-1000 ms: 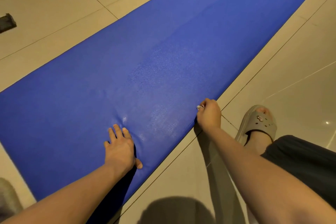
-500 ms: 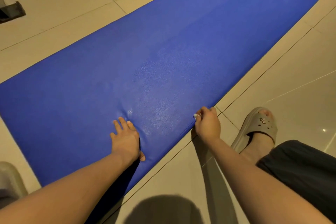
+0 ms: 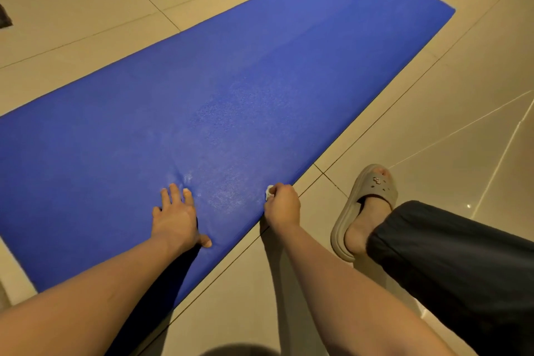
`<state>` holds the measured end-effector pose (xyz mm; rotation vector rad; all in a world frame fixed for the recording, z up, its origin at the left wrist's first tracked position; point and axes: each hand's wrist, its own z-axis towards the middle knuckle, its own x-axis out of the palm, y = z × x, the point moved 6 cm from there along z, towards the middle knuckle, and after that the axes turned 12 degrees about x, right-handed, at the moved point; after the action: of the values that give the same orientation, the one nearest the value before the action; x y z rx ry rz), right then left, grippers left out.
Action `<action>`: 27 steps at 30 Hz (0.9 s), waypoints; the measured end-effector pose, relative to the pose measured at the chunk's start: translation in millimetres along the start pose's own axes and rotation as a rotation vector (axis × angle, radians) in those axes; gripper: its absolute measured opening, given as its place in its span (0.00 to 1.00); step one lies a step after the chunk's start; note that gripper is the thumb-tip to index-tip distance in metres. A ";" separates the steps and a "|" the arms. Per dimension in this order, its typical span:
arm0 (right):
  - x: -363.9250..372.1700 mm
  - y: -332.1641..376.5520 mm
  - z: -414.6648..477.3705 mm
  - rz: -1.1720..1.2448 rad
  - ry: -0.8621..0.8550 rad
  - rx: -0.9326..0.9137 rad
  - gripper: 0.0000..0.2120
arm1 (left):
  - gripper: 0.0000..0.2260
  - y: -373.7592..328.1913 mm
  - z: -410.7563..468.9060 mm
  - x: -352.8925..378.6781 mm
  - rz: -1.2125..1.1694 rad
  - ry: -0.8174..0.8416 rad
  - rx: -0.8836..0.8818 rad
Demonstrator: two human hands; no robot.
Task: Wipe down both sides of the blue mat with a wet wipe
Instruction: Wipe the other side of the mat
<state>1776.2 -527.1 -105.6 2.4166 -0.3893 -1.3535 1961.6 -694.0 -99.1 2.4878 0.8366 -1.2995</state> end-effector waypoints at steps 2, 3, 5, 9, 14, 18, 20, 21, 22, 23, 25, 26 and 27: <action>-0.9 -1.4 1.0 0.016 -0.002 -0.020 0.07 | 0.63 7.6 -7.0 5.2 -0.029 -0.036 0.043; -2.1 -1.4 3.6 0.033 0.004 -0.042 0.08 | 0.61 10.7 -11.2 7.6 -0.045 -0.049 0.060; -5.8 0.0 8.4 0.064 0.016 -0.069 0.14 | 0.58 16.3 -22.4 11.6 -0.067 -0.065 0.080; -5.7 4.0 13.0 0.005 -0.038 -0.062 0.07 | 0.59 30.6 -47.7 18.6 -0.061 -0.094 0.016; 12.8 -0.1 -24.2 0.026 -0.053 -0.018 0.05 | 0.60 49.0 -64.4 34.8 -0.106 -0.037 -0.024; 58.0 -0.1 -93.4 -0.017 0.063 -0.098 0.05 | 0.61 55.5 -66.1 35.8 -0.081 -0.015 0.025; 71.3 0.5 -116.9 -0.075 0.136 -0.145 0.05 | 0.61 55.2 -64.5 35.7 -0.073 -0.008 0.027; 74.6 1.2 -119.5 -0.119 0.153 -0.173 0.04 | 0.61 54.3 -63.6 36.0 -0.071 -0.001 0.026; 74.9 3.8 -118.6 -0.168 0.166 -0.206 0.03 | 0.61 53.4 -62.9 36.9 -0.072 0.006 0.023; 73.5 7.0 -115.5 -0.222 0.172 -0.245 0.03 | 0.61 52.5 -62.8 37.7 -0.075 0.011 0.016; 68.5 11.9 -110.7 -0.353 0.153 -0.304 0.05 | 0.61 50.0 -61.2 36.0 -0.069 0.017 0.014; 67.1 11.3 -109.5 -0.398 0.138 -0.325 0.05 | 0.61 48.2 -60.7 35.2 -0.066 0.026 0.015; 66.1 9.9 -108.1 -0.417 0.126 -0.342 0.06 | 0.61 46.6 -60.4 34.6 -0.065 0.029 0.005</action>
<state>1901.9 -544.9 -99.4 2.3459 0.3721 -1.2842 2045.2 -692.7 -94.8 2.5092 0.9288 -1.2897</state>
